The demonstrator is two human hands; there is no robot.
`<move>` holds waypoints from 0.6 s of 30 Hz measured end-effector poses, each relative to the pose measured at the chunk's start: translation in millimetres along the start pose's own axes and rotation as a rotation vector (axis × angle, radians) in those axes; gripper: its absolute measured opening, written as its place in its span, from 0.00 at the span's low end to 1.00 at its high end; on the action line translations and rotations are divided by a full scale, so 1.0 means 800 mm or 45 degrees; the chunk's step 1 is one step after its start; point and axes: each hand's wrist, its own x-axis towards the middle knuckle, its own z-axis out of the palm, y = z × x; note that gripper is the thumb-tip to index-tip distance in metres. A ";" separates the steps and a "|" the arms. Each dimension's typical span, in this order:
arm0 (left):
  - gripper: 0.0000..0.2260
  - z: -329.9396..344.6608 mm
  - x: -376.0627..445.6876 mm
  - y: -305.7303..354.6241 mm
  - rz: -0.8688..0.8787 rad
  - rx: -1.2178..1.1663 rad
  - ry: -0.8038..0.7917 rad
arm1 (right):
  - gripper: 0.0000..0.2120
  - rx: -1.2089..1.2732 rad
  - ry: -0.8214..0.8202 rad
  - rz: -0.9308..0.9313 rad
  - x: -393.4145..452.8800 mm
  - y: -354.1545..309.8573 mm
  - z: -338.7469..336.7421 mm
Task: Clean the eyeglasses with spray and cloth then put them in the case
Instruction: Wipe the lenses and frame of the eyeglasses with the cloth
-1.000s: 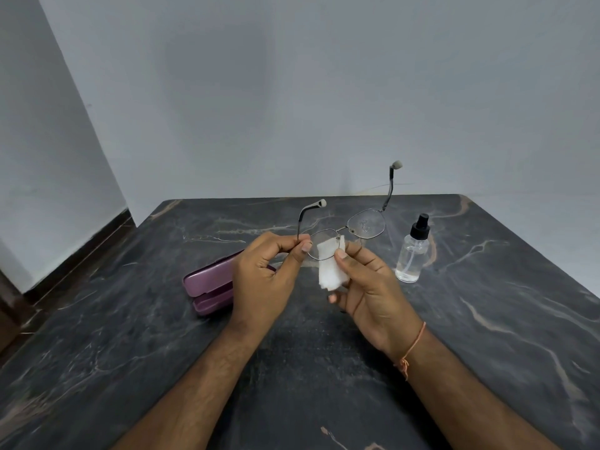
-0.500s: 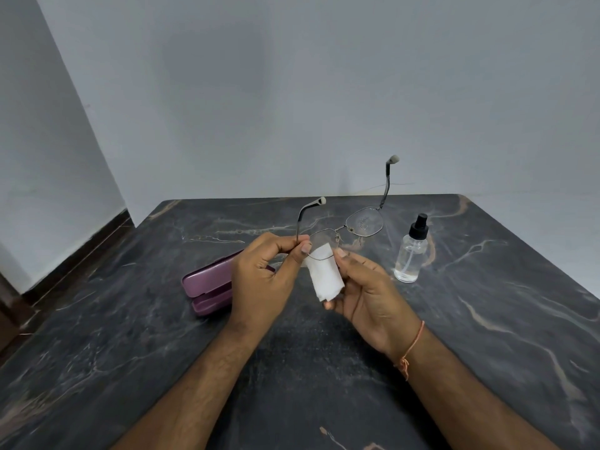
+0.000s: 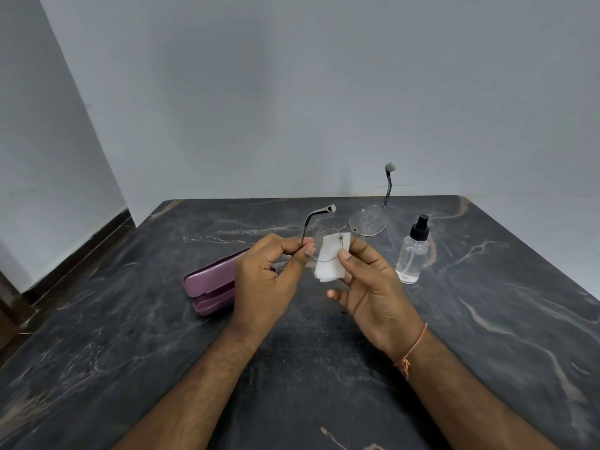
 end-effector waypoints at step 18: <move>0.04 -0.001 0.001 0.001 0.035 0.010 0.019 | 0.12 -0.099 0.011 0.043 0.003 0.003 -0.003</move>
